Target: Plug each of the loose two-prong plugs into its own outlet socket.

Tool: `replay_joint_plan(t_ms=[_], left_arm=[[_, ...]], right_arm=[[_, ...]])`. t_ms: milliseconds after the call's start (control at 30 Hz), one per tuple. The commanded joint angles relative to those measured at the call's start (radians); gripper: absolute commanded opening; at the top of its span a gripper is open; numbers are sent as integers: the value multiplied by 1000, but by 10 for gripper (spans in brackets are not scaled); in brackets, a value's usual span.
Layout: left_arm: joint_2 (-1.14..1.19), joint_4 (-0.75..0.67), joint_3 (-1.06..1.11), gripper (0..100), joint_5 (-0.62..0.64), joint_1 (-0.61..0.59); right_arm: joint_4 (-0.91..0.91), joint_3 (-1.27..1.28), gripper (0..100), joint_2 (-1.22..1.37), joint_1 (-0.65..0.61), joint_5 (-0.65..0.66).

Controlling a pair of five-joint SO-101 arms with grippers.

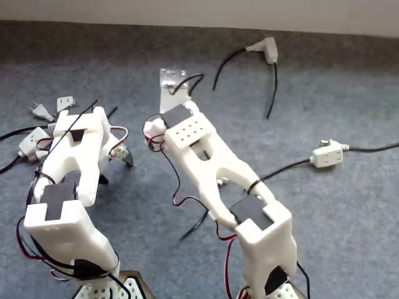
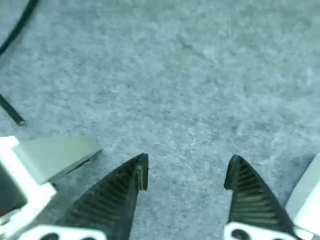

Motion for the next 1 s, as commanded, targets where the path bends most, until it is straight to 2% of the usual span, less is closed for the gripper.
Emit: replay_joint_plan(t_ms=[0, 167, 300, 367, 467, 633, 967], left_arm=[[-47, -29, -8, 292, 2, 8], [-47, -29, -8, 292, 2, 8], [-47, -29, -8, 292, 2, 8], [-47, -29, -8, 292, 2, 8], [-47, -29, -8, 292, 2, 8], [-47, -29, -10, 292, 2, 13], [-47, -32, -10, 292, 2, 13]], right_arm=[[111, -205, 245, -21, 1, 18], [331, -429, 245, -16, 147, 18], [516, -486, 245, -16, 280, 25], [564, -481, 245, -15, 344, 98], [559, -383, 245, -15, 420, 219], [510, -191, 245, -15, 446, 226], [289, 157, 245, -15, 418, 226]])
